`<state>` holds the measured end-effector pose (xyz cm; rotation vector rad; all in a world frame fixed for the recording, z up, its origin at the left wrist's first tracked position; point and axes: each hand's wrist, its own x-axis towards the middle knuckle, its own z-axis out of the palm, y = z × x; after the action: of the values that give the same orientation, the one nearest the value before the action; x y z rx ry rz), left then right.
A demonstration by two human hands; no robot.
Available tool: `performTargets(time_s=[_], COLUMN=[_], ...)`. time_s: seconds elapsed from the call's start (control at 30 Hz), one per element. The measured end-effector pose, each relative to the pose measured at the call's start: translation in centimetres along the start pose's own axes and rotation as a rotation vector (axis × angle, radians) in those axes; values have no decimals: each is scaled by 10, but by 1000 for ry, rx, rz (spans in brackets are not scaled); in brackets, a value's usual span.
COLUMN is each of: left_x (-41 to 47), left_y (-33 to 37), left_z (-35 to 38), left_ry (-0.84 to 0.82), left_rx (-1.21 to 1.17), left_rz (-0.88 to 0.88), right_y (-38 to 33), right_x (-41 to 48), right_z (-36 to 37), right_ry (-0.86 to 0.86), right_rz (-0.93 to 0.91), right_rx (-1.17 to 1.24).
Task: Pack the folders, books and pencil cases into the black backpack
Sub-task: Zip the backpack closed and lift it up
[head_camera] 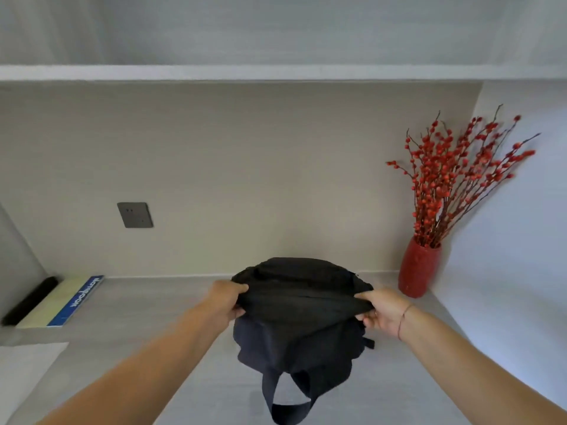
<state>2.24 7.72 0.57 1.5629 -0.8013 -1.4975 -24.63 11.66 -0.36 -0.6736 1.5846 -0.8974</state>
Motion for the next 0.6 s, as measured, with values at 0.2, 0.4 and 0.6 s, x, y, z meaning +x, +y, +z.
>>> performTargets(time_s=[0.2,0.4,0.6], left_x=[19,39,66], left_y=[98,161,161], left_z=[-2,8,7], left_ry=[-70,-139,-231], left_rx=[-13,132,263], left_rz=[81,113,118], right_y=[-69,-89,-66], right_x=[-10,-25,-16], right_z=[19,34,51], right_ry=[20,-44,-35], right_rz=[-46,-34,-28], right_rx=[87,64,-222])
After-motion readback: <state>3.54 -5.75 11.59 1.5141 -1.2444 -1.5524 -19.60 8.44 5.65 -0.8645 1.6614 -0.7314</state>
